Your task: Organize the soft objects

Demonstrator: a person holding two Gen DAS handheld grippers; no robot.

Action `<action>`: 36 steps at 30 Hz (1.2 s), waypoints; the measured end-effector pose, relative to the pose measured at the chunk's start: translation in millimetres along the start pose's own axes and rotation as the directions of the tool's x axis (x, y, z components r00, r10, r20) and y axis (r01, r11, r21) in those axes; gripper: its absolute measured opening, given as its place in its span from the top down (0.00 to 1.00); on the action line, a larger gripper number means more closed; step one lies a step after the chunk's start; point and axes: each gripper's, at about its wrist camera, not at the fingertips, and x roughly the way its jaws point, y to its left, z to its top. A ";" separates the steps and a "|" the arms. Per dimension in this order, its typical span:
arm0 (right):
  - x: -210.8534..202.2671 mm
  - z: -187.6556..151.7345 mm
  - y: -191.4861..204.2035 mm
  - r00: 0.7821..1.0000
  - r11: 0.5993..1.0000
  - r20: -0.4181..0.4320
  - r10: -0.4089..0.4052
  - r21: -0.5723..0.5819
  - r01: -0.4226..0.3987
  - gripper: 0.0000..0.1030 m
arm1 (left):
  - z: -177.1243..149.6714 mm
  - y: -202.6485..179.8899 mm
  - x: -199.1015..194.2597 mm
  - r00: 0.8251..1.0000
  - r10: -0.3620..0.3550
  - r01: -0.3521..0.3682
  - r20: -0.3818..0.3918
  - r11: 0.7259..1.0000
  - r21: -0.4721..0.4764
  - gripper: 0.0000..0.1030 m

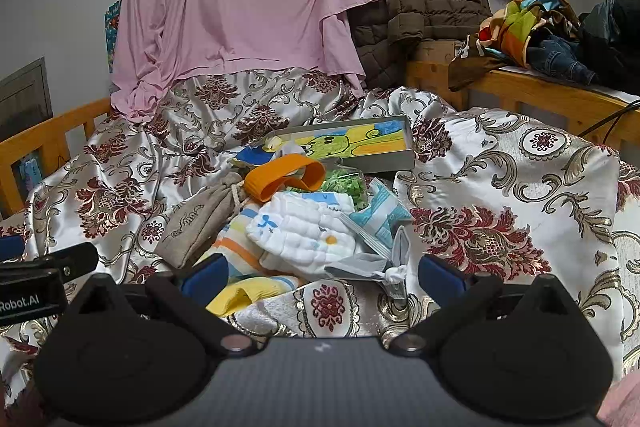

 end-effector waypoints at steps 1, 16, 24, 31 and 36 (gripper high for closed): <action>0.0 0.2 -0.1 1.000 1.000 -0.001 0.000 0.000 0.000 0.00 | 0.0 0.1 0.1 1.000 0.000 0.000 0.000 1.000 0.000 0.01; 0.2 -0.2 0.4 1.000 1.000 -0.002 0.001 0.001 -0.001 0.00 | 0.1 0.1 0.3 1.000 0.000 0.000 -0.002 1.000 0.000 0.01; 0.5 -0.5 0.5 1.000 1.000 -0.003 0.002 0.000 -0.002 0.00 | 0.4 -0.1 0.1 1.000 0.001 -0.001 -0.002 1.000 0.000 0.01; 0.4 -1.5 3.0 1.000 1.000 -0.012 0.002 0.009 -0.002 0.00 | -0.2 -0.1 -1.2 1.000 -0.003 0.003 -0.008 1.000 -0.003 0.01; 8.7 5.3 -2.3 0.996 0.997 -0.081 0.043 0.061 -0.038 0.00 | -2.4 -2.3 6.9 0.998 -0.042 0.043 -0.047 0.999 0.005 0.01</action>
